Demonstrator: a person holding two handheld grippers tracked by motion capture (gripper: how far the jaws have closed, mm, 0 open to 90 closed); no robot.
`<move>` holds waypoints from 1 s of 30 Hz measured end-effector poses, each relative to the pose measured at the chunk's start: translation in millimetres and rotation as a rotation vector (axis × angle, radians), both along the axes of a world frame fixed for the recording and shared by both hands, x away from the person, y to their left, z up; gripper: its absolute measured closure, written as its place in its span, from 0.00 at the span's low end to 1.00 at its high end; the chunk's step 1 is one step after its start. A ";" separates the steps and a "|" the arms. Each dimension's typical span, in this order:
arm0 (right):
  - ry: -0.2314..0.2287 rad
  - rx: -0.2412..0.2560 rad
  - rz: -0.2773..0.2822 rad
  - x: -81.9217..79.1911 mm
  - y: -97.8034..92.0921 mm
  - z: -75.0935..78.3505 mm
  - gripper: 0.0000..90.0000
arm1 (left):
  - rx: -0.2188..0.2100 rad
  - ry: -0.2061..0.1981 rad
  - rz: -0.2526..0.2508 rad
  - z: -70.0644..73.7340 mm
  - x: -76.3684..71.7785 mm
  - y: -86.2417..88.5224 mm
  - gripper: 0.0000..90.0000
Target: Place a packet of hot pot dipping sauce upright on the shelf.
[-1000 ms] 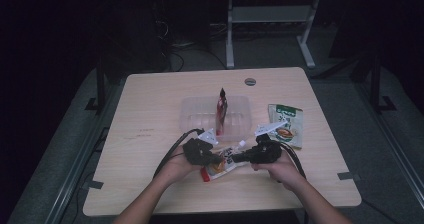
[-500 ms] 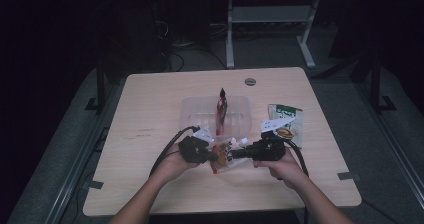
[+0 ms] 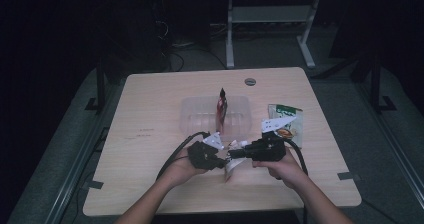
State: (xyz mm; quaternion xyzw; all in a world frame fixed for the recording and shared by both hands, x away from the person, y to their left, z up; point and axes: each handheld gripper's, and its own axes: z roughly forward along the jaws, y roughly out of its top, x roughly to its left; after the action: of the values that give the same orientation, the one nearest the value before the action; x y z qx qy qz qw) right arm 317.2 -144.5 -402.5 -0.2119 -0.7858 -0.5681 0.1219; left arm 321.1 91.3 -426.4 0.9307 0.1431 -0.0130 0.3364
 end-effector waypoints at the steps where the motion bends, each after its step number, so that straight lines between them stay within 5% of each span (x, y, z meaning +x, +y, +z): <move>1: -0.003 0.000 -0.002 -0.1 -0.4 0.3 1.00 | -0.001 0.001 0.008 0.7 0.0 3.1 0.98; 9: -0.017 -0.025 -0.014 -0.9 -4.2 1.4 1.00 | -0.021 0.004 0.049 7.9 -7.5 38.0 0.88; 16: -0.047 -0.047 -0.017 -2.2 -5.3 5.9 1.00 | -0.040 0.026 0.110 0.5 -21.4 71.1 0.64; 21: -0.064 -0.051 -0.025 -2.9 -8.9 13.7 1.00 | -0.046 0.047 0.144 -7.7 -33.7 81.1 0.49; 30: -0.104 -0.052 -0.046 3.2 -15.1 31.5 1.00 | -0.058 0.069 0.160 -13.8 -30.6 82.9 0.42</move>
State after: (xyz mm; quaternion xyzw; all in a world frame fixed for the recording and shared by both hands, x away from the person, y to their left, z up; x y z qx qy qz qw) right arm 320.5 -159.7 -371.0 -0.2031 -0.8006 -0.5603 0.0620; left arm 290.5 174.2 -440.2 0.9051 0.2281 -0.0224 0.3582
